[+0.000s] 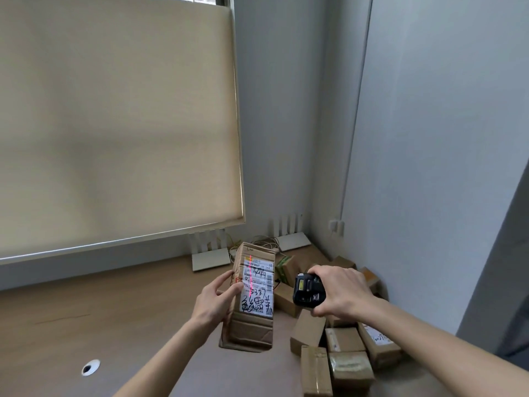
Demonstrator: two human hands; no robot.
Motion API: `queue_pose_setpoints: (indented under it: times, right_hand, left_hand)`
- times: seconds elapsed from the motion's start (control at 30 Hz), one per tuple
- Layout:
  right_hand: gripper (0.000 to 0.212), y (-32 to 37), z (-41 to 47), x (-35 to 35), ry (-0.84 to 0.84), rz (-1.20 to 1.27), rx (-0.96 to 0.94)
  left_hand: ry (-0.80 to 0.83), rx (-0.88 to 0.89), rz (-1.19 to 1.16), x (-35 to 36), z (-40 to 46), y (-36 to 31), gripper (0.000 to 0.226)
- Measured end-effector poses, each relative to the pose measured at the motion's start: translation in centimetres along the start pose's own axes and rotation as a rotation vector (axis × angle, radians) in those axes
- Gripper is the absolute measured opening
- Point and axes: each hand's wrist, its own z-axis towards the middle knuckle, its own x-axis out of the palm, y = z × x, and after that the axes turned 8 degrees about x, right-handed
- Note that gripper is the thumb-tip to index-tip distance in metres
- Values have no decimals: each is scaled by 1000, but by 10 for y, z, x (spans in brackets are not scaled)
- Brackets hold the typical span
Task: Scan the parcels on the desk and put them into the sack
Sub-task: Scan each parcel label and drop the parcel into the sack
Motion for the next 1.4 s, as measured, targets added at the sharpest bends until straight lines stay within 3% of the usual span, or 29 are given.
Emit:
queue_pose_setpoints:
  times: [0.33, 0.53, 0.73, 1.17, 1.27, 1.4]
  right_hand:
    - [72, -3, 3, -10, -4, -94, -15]
    - [73, -3, 4, -11, 6, -92, -27]
    - [71, 0, 4, -13, 6, -99, -40]
    - [70, 31, -2, -11, 45, -111, -158]
    - [73, 56, -6, -14, 67, -49, -183]
    - [83, 114, -18, -18, 181, 223, -191]
  left_hand:
    - [-14, 5, 44, -3, -6, -6, 58]
    - [-33, 7, 40, -4, -8, -5, 74]
    - [-59, 3, 37, -5, -14, -7, 56]
    - [-163, -10, 7, -25, -55, 8, 62]
    - [-207, -12, -1, -49, -73, 10, 82]
    - [-313, -44, -116, -101, -108, 17, 78]
